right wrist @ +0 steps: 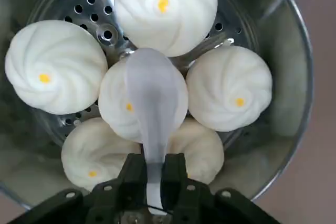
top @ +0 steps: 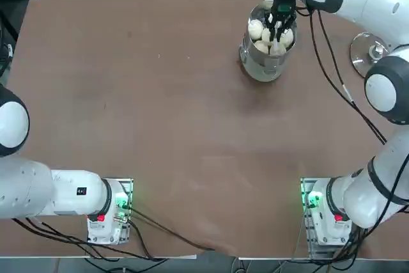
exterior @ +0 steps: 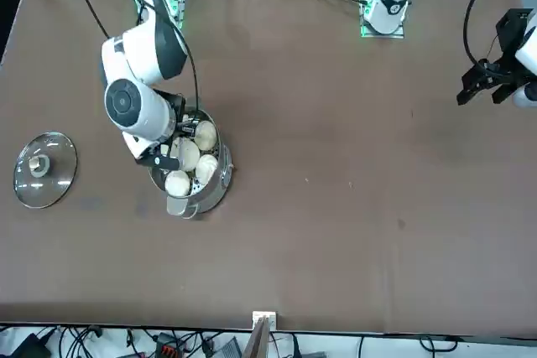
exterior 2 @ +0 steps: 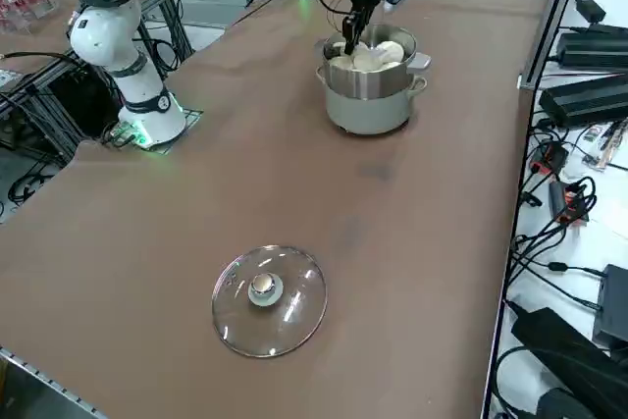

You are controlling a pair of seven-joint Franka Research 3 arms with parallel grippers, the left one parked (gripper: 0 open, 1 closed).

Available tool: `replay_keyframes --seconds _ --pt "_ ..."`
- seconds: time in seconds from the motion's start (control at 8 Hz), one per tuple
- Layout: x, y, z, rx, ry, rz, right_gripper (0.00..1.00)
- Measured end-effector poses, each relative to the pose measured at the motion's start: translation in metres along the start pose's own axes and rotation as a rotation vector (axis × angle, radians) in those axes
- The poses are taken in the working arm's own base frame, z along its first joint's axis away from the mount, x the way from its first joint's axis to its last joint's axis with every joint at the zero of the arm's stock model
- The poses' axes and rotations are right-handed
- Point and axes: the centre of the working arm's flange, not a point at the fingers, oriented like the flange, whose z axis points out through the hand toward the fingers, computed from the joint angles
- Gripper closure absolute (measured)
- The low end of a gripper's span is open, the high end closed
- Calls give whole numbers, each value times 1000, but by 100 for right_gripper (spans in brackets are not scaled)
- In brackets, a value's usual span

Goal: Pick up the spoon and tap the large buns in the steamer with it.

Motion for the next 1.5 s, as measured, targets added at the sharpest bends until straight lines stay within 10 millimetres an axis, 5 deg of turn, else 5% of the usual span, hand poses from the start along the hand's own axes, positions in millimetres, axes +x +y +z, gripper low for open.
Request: replay_keyframes --seconds 0.5,0.75,1.12,1.5 --pt "0 0 -7 7 11 0 83" --pt "0 11 -29 23 33 14 83" --pt "-6 67 -77 40 14 82 83" --pt "7 149 -88 52 -34 82 83"
